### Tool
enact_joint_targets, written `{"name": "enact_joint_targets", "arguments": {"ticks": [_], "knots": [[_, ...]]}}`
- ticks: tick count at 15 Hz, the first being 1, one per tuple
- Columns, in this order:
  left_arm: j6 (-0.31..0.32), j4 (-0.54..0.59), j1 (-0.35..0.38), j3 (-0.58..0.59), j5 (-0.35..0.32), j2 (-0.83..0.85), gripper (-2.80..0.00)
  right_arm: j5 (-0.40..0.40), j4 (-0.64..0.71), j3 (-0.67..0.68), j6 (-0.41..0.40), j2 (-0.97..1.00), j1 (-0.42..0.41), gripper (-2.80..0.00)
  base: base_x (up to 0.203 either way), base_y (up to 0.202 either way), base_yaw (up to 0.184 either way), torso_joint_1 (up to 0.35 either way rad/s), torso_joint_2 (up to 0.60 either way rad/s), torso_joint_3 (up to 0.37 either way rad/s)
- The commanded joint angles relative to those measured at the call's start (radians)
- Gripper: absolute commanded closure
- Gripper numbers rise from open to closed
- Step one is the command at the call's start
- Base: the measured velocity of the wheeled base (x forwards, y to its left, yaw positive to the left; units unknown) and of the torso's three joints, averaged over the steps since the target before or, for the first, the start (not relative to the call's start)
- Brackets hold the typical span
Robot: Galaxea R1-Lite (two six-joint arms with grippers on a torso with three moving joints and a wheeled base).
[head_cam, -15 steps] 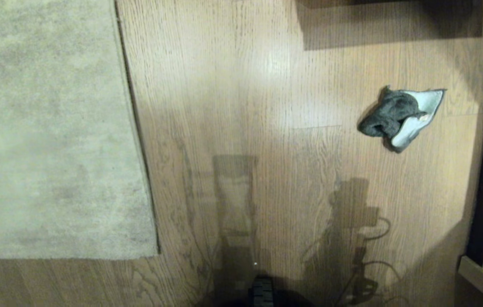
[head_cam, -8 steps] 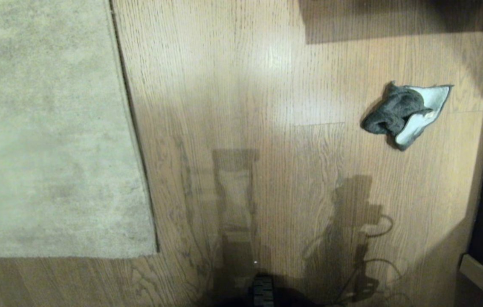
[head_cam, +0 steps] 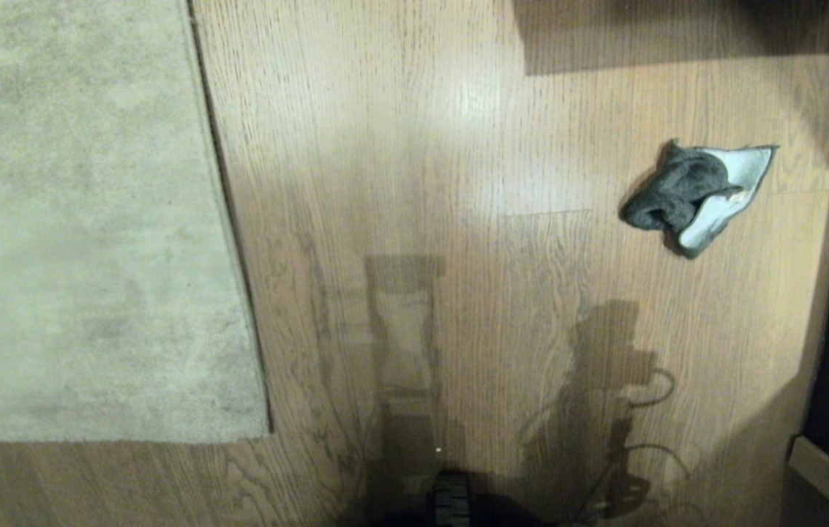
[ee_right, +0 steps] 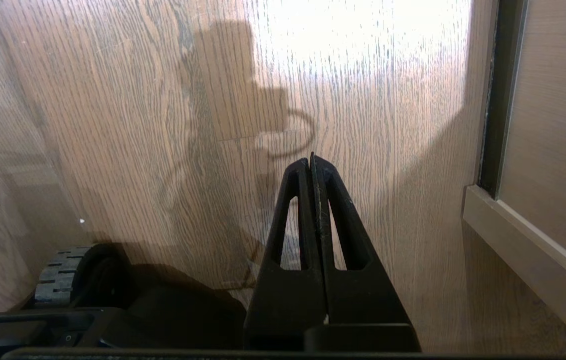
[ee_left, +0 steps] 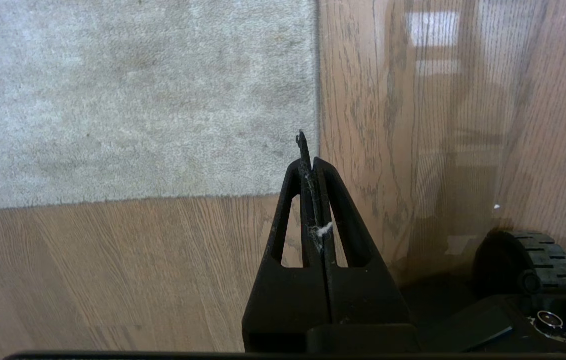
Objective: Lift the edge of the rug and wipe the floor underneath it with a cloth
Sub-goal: Pick up the rag
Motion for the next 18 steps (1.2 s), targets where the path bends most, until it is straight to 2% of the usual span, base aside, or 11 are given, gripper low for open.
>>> {"name": "enact_joint_targets", "arguments": {"ticks": [1,15,18], "knots": [[0.0,0.0,0.0,0.0,0.0,0.002,0.0,0.0,0.0,0.0,0.002,0.0,0.0,0.0,0.0,0.0,0.0,0.0,0.0,0.0],[0.0,0.0,-0.001,0.0,0.0,0.002,0.0,0.0,-0.002,0.0,0.003,0.0,0.0,0.0,0.0,0.0,0.0,0.0,0.0,0.0],[0.0,0.0,0.0,0.0,0.0,0.002,0.0,0.008,-0.001,0.0,-0.018,-0.001,0.0,0.0,0.0,0.0,0.0,0.0,0.0,0.0]]}}
